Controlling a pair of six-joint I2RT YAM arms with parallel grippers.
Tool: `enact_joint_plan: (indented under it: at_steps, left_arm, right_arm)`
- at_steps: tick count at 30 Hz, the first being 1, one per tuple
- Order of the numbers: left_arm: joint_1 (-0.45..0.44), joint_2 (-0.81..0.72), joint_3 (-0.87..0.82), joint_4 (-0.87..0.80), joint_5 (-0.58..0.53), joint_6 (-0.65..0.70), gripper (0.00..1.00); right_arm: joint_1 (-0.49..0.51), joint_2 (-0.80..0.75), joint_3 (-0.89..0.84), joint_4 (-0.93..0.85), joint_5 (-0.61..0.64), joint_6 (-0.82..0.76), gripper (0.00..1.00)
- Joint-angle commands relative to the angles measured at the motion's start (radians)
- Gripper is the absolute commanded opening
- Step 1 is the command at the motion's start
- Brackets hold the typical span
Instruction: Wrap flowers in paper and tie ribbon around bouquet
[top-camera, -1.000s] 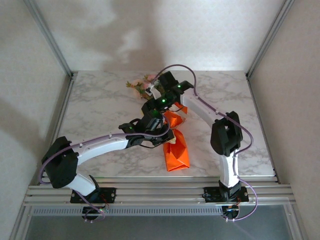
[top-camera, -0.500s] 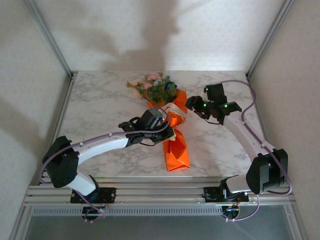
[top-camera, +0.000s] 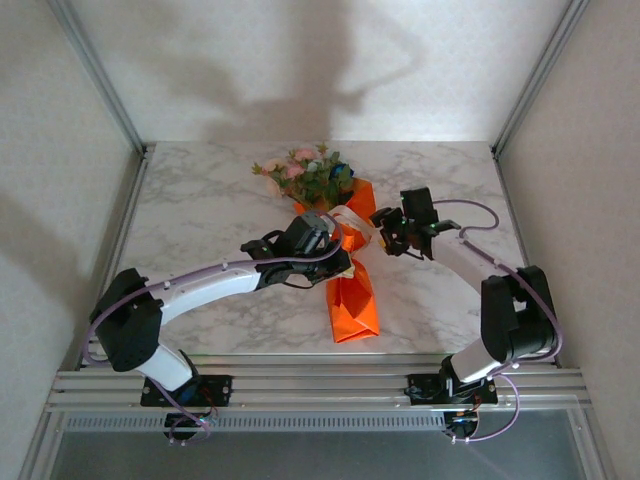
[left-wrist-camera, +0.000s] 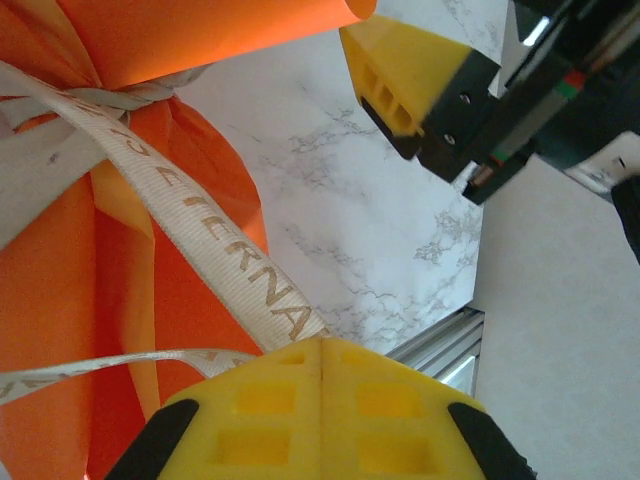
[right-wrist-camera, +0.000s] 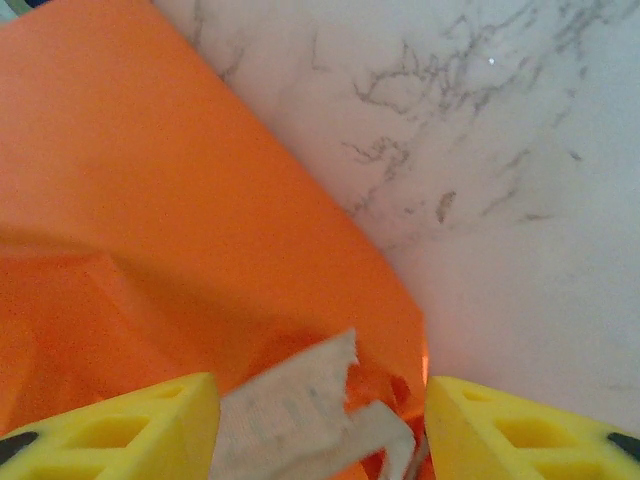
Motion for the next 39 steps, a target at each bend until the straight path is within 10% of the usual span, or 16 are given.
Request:
enact_joint_plan:
  at_steps: [1,11,19,25,39]
  left_arm:
    - [0.01,0.004,0.033,-0.015,-0.011,0.023,0.0]
    - [0.023,-0.001,0.039,-0.024,-0.008,0.029,0.0]
    - [0.035,0.001,0.044,-0.025,-0.011,0.028,0.0]
    - [0.036,0.008,0.048,-0.02,-0.006,0.029,0.0]
    - [0.042,0.012,0.049,-0.022,-0.001,0.032,0.0]
  right_arm:
    - [-0.009,0.028,-0.011,0.103,-0.013,0.059,0.54]
    - [-0.017,0.017,-0.011,0.106,0.033,0.082,0.0]
    - [-0.016,-0.05,0.094,-0.093,0.089,-0.062,0.0]
    - [-0.014,-0.09,-0.092,0.149,0.014,0.018,0.53]
    - [-0.018,0.038,-0.122,0.419,-0.055,0.122,0.46]
